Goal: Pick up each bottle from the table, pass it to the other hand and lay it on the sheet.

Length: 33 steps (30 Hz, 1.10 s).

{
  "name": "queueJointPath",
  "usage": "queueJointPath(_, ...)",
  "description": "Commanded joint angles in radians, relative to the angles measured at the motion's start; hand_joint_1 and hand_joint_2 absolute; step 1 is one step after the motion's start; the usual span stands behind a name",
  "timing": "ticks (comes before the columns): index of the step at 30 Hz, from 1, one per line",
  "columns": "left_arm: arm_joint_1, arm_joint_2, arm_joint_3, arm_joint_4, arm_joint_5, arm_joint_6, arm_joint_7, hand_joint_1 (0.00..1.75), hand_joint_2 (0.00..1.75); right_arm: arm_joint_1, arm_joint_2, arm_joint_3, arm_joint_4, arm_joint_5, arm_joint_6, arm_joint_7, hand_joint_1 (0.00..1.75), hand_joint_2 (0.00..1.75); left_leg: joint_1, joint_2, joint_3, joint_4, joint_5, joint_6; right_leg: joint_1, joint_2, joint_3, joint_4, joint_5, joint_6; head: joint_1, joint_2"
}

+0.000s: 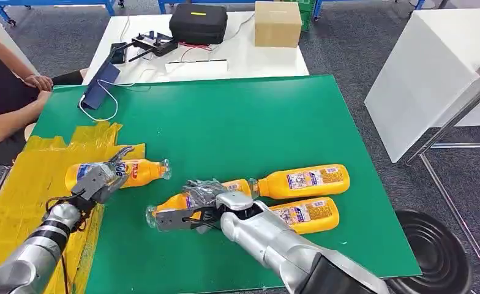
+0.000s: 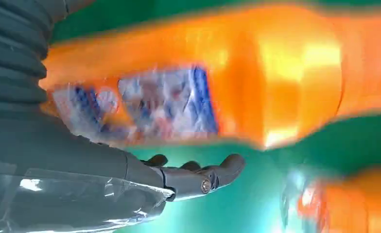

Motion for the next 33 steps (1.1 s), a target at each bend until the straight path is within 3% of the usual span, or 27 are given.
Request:
queueJointPath(1,0.164,-0.057,0.188,-0.324,0.353,-0.168,-0.035,0.00,0.00,-0.042,-0.142,-0.088,-0.158,0.135,-0.255,0.032,0.00,1.75,0.000,0.000,-0.001,0.000,0.000,0.000,0.000,0.000,-0.001,0.000,0.000,0.000,0.000,0.000)
queueJointPath(6,0.223,-0.089,0.255,-0.445,0.402,-0.247,-0.035,0.00,0.00,-0.033,-0.152,-0.198,-0.167,0.201,-0.134,0.001,0.00,1.75,0.002,-0.002,-0.002,0.003,-0.001,-0.001,0.002,-0.001,0.000,0.000,-0.001,0.001,0.000,0.000)
queueJointPath(14,0.240,-0.113,0.266,-0.474,0.415,-0.285,-0.035,0.00,0.00,-0.022,-0.105,-0.191,-0.037,0.255,-0.052,0.009,0.00,1.75,0.001,-0.001,-0.002,0.001,-0.001,-0.001,0.001,-0.001,-0.001,-0.001,-0.001,0.000,0.000,0.000)
queueJointPath(33,0.200,-0.144,0.245,-0.465,0.432,-0.311,-0.035,0.00,0.00,-0.021,-0.089,-0.195,0.095,0.287,0.035,0.048,0.00,1.75,0.002,-0.003,-0.003,0.001,-0.001,-0.001,0.002,-0.002,-0.001,-0.001,-0.001,0.000,0.000,0.000)
